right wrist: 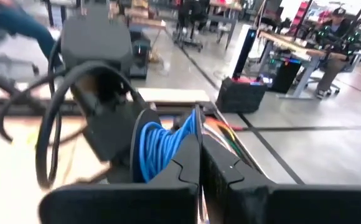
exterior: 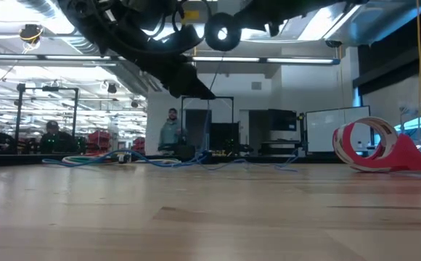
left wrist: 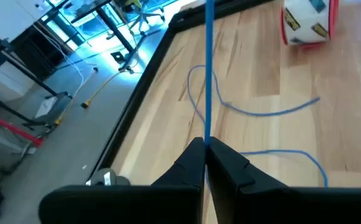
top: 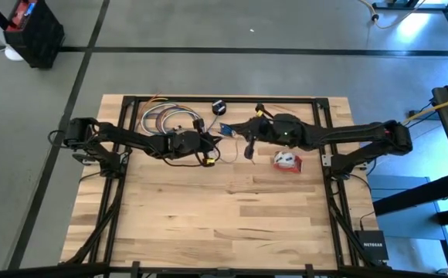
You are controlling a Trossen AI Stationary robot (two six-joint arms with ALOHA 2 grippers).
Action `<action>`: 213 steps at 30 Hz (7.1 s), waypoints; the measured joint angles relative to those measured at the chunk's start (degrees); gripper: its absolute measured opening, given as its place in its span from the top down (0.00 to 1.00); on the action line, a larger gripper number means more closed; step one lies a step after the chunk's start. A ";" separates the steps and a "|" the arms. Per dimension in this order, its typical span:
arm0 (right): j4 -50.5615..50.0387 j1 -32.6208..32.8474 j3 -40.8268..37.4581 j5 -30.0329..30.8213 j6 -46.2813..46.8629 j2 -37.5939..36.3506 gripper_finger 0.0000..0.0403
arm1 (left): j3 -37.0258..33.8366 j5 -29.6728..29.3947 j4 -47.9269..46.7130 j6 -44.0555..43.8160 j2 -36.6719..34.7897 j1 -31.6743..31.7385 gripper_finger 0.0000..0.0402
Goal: Coil cords
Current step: Coil the blue wire onto the spool
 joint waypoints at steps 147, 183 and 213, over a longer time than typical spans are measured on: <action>23.80 0.04 0.13 13.38 -10.54 10.48 0.99 | 0.85 17.25 13.58 -10.30 -0.94 2.62 0.94; -7.82 8.22 0.20 31.91 -12.53 6.72 0.99 | 0.83 8.21 -0.92 -8.61 -9.39 2.99 0.99; -2.21 1.48 0.04 23.17 -9.80 14.39 0.99 | 0.85 11.22 -8.39 -11.34 -9.58 2.43 0.78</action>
